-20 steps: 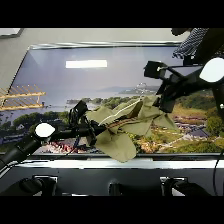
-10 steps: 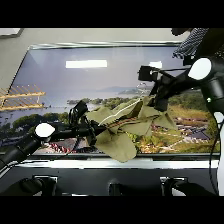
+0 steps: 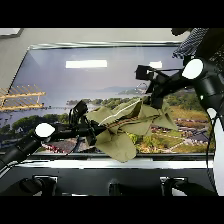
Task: Fold the clothes and pants, and hang the long-sleeved shirts on hangers.
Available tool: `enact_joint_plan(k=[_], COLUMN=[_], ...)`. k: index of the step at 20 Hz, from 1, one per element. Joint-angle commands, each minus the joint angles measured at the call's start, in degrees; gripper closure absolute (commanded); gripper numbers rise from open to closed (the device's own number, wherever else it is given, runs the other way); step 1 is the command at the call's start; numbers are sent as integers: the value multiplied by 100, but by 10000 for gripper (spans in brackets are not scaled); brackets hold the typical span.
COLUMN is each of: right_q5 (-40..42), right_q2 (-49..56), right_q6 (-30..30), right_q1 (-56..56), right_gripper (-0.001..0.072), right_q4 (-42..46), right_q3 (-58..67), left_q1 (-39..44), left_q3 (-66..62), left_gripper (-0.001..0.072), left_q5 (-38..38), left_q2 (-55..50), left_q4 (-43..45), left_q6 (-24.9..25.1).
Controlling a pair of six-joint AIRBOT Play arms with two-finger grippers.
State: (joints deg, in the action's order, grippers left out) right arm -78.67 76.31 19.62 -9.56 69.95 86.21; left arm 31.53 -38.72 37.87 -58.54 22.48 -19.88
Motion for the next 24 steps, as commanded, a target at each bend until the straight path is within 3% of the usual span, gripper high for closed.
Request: enact_joint_plan(k=[1, 8, 10, 13, 18, 19, 24], right_q5=[7, -214, -192, -201, -245, -264, -640], right_q2=[42, 48, 52, 52, -74, -146, -564], right_q6=[-101, -105, -144, -251, -249, -249, -63], right_q1=[2, 9, 7, 7, 7, 7, 7], right_gripper=[235, 240, 433, 663, 670, 670, 674], right_q4=[-81, -269, -284, -282, -240, -214, -168], right_q3=[-2, -308, -337, -337, -337, -337, -337], left_q1=[-2, -2, -2, -2, -2, -2, -90], left_q3=[-4, -4, -4, -4, -4, -4, -4], left_gripper=[674, 674, 674, 674, 671, 651, 284], left_q5=[0, 0, 0, 2, 2, 4, 0], left_q2=[-2, -2, -2, -2, 9, 9, 13], left_q4=[0, 0, 0, 0, 0, -2, 0], left_q6=[4, 4, 2, 2, -9, -24, -525])
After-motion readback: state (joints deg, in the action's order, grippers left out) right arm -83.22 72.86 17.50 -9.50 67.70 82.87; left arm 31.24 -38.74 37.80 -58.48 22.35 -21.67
